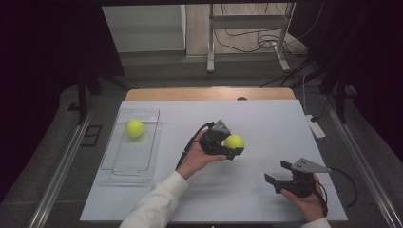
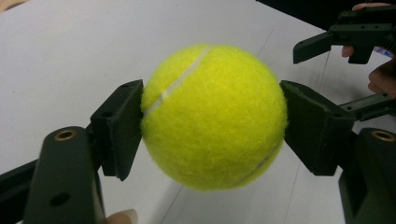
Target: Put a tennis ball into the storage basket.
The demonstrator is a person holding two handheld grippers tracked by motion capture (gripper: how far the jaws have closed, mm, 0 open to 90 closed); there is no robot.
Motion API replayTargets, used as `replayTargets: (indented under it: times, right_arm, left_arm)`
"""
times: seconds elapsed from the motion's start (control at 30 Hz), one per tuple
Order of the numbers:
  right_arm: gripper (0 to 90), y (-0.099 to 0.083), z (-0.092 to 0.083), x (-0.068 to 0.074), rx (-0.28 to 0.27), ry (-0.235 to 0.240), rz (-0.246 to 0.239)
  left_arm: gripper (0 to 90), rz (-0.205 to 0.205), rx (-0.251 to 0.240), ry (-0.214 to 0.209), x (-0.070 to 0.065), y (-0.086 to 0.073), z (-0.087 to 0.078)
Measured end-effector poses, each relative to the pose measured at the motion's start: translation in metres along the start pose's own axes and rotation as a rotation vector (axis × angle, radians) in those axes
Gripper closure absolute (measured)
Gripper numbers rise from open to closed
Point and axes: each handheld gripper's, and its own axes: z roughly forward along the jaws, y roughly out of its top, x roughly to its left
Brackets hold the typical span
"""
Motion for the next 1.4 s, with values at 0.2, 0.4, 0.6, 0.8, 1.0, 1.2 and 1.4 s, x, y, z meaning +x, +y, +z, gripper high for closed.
replayTargets:
  times: [0.2,0.4,0.6,0.8,1.0,1.2,1.4]
  right_arm:
    - [13.5,0.0,0.0,0.0,0.001,0.001,-0.001]
    - [13.5,0.0,0.0,0.0,0.001,-0.001,-0.001]
    - [13.5,0.0,0.0,0.0,0.001,-0.001,-0.001]
    - [13.5,0.0,0.0,0.001,0.001,-0.002,-0.004]
    - [13.5,0.0,0.001,0.001,0.004,-0.002,-0.005]
    - [13.5,0.0,0.001,0.001,0.006,-0.004,-0.006]
    - [13.5,0.0,0.001,0.001,0.006,-0.005,-0.005]
  left_arm:
    - [27.1,-0.002,-0.014,0.007,0.0,0.0,-0.007]
    - [27.0,-0.004,-0.032,0.011,-0.001,-0.001,-0.015]
    - [27.0,-0.014,-0.058,0.017,-0.001,-0.004,-0.027]
    - [27.0,-0.024,-0.073,0.025,0.001,-0.007,-0.036]
    - [27.0,-0.037,-0.087,0.035,0.005,-0.01,-0.044]
    - [27.0,-0.045,-0.1,0.045,0.006,-0.013,-0.051]
    - [27.0,-0.052,-0.108,0.057,0.008,-0.016,-0.058]
